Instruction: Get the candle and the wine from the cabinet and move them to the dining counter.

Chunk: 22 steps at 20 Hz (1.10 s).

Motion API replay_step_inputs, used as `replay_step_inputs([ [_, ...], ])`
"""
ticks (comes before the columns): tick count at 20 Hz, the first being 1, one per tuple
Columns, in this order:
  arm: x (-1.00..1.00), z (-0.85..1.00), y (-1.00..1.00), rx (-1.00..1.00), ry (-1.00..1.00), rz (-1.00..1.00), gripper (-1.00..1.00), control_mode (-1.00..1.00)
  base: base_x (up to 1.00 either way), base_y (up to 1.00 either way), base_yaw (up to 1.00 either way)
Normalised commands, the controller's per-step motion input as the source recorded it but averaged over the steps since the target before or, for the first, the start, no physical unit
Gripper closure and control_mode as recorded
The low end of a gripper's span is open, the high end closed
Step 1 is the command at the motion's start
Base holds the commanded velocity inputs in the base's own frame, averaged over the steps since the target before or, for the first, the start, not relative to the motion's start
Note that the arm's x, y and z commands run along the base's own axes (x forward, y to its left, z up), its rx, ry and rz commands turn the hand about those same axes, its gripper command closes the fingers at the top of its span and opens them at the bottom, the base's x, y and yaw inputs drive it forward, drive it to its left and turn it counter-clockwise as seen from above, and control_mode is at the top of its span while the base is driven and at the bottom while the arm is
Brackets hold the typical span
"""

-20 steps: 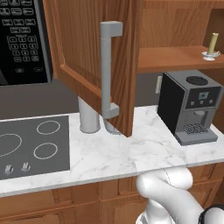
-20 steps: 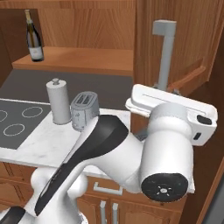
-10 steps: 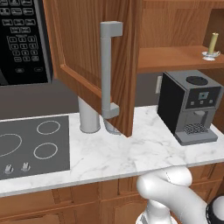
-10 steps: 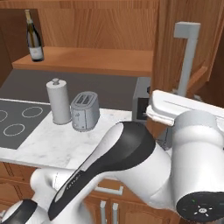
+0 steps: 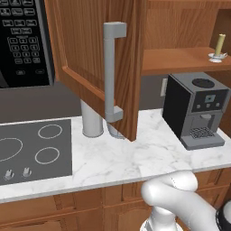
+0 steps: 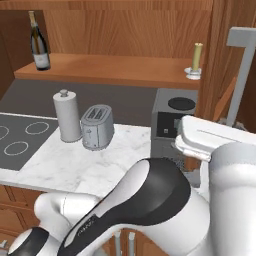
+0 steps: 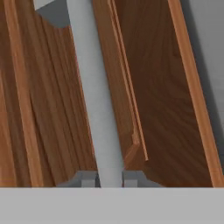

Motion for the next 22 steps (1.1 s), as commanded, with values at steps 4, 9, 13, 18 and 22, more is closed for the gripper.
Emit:
replay_step_inputs([
  [4, -0.9, -0.19, -0.1, 0.0, 0.0, 0.0, 1.0, -1.0, 0.0, 0.0, 0.0],
  [9, -1.0, -0.24, 0.07, 0.0, 0.0, 0.0, 1.0, -1.0, 0.0, 0.0, 0.0],
  [13, -0.91, -0.25, 0.53, -0.01, 0.02, 0.0, 1.0, -1.0, 0.0, 0.0, 0.0],
  [18, -0.49, -0.12, 0.83, -0.03, 0.04, 0.0, 1.0, -1.0, 0.0, 0.0, 0.0],
  [22, -0.43, -0.1, 0.98, -0.04, 0.06, 0.0, 1.0, -1.0, 0.0, 0.0, 0.0],
])
